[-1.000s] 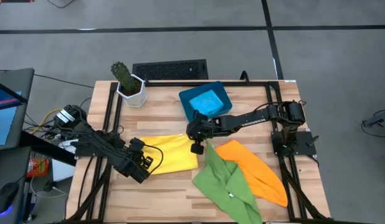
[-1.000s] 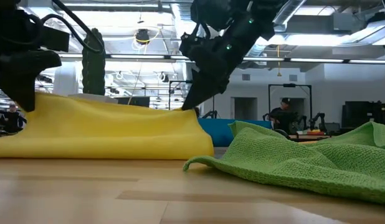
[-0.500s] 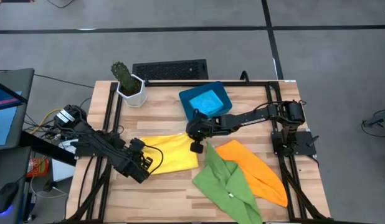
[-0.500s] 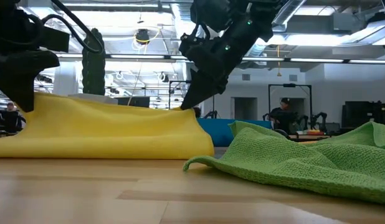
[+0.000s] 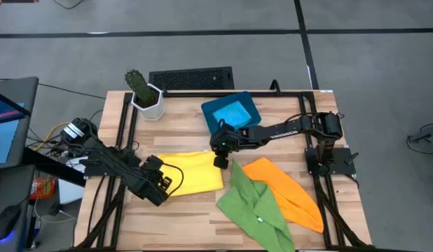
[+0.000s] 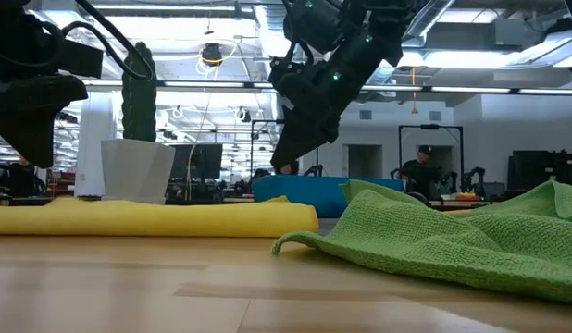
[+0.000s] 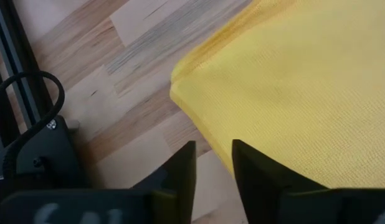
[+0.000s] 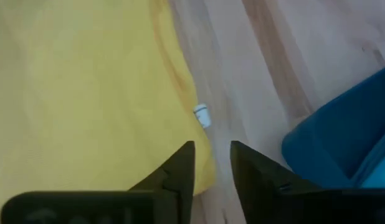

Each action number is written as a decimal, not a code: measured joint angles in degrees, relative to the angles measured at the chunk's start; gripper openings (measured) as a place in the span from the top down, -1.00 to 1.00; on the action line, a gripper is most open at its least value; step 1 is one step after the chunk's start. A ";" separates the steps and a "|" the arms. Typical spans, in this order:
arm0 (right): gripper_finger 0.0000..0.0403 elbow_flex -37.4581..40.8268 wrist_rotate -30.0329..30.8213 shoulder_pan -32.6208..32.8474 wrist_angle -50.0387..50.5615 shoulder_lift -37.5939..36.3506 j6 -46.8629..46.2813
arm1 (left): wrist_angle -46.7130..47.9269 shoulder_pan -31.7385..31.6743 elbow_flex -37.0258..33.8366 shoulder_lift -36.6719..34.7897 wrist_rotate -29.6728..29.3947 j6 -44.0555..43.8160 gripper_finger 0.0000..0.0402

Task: Fold microfiber towels
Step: Fold the yellow microfiber cloth

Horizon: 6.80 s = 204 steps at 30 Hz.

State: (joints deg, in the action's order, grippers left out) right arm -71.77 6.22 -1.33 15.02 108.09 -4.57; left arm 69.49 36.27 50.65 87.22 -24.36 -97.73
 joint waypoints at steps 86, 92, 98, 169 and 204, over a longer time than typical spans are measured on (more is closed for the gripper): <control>0.68 12.53 -4.84 -3.80 -37.46 8.83 -14.54 | -44.58 -3.13 -24.34 -11.04 -6.88 5.91 0.90; 0.68 10.40 -8.77 0.77 -48.04 8.96 -10.22 | -44.94 -1.45 -24.67 -11.04 -8.11 3.98 0.90; 0.68 0.40 -7.41 2.64 -38.34 15.75 -1.78 | -45.53 -0.67 -24.65 -11.04 -9.12 3.52 0.90; 0.95 19.45 -2.90 15.09 -60.45 18.54 -9.93 | -62.77 12.59 -14.47 10.88 -18.71 -4.89 1.00; 0.85 32.30 -1.37 18.30 -62.61 4.45 -14.26 | -53.66 13.92 -12.92 5.71 -21.89 -5.82 1.00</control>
State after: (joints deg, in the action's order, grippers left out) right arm -39.46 4.85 16.97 -47.59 112.54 -18.83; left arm 15.83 50.19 37.74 92.93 -46.25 -103.55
